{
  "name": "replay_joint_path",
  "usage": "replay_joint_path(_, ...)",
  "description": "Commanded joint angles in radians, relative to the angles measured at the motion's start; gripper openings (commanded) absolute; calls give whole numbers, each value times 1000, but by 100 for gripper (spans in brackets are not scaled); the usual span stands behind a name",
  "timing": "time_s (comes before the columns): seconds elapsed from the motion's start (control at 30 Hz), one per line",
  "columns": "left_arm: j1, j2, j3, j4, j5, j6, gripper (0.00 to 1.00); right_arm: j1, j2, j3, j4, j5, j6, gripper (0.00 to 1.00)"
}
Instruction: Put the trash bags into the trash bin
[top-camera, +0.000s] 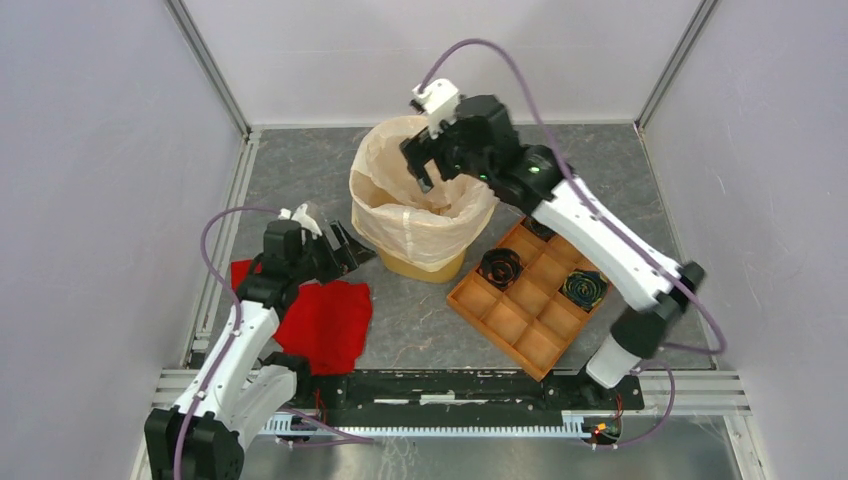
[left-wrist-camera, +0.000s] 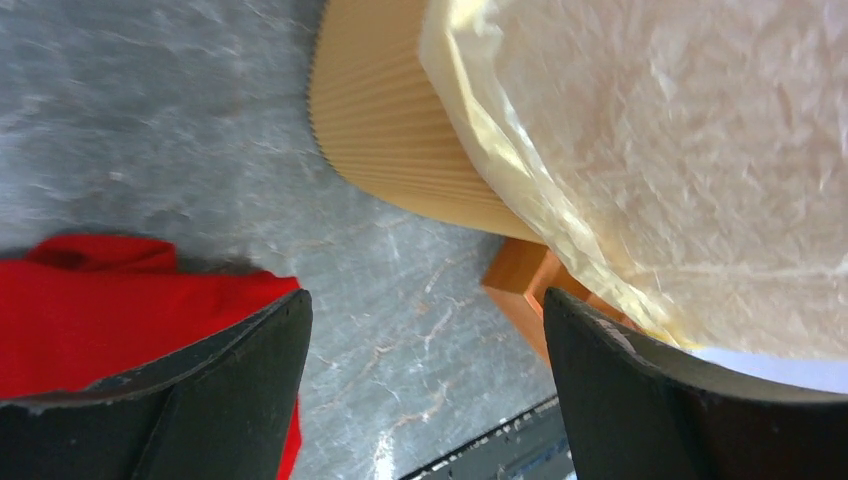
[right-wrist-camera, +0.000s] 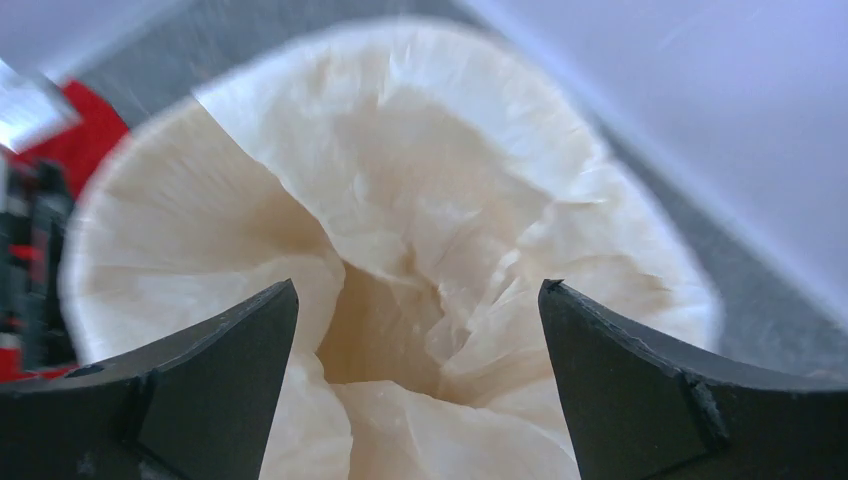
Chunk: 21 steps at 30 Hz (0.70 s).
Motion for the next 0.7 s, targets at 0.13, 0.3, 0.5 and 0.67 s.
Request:
replay_joint_path(0.13, -255, -25, -117, 355, 27, -204, 93, 3, -424, -186, 153, 53, 5, 98)
replay_joint_path(0.3, -407, 72, -186, 652, -123, -278, 91, 2, -691, -494, 240, 141, 13, 98)
replay_joint_path(0.5, -439, 292, -173, 960, -222, -287, 91, 2, -880, -704, 218, 200, 29, 98)
replay_joint_path(0.67, -440, 555, 26, 964, -260, -252, 91, 2, -958, -774, 190, 235, 29, 98)
